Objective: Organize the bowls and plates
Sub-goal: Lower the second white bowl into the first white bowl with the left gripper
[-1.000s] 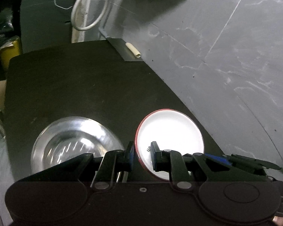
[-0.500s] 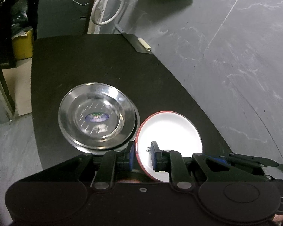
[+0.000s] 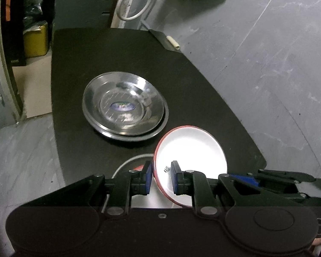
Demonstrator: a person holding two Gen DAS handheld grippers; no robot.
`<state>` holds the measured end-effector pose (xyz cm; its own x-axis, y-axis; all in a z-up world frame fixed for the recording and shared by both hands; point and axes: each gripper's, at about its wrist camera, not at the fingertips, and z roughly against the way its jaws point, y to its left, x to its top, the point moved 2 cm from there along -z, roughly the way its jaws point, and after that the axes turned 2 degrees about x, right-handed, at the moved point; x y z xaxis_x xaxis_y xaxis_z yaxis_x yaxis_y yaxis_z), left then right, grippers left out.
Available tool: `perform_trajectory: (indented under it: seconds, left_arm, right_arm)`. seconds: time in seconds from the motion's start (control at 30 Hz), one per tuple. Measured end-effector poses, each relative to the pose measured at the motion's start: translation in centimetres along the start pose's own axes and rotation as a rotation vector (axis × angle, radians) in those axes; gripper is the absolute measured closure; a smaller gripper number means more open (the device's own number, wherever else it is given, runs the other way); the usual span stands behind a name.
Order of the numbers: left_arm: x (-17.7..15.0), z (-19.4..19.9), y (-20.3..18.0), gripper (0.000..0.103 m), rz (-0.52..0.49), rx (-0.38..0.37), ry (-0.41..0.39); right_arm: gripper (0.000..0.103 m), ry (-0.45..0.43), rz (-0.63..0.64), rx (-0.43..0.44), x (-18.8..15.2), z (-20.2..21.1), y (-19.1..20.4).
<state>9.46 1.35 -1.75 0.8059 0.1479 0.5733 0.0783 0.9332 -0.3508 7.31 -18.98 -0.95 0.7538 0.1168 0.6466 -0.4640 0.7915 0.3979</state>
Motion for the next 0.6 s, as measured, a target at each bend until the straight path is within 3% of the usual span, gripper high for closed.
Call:
perform_trajectory:
  seconds: [0.6]
  left_arm:
    - [-2.1,-0.3,1.2,0.077,0.031,0.038,0.038]
  right_arm:
    - [0.071,0.131,0.058,0.006,-0.9,-1.6,1.2]
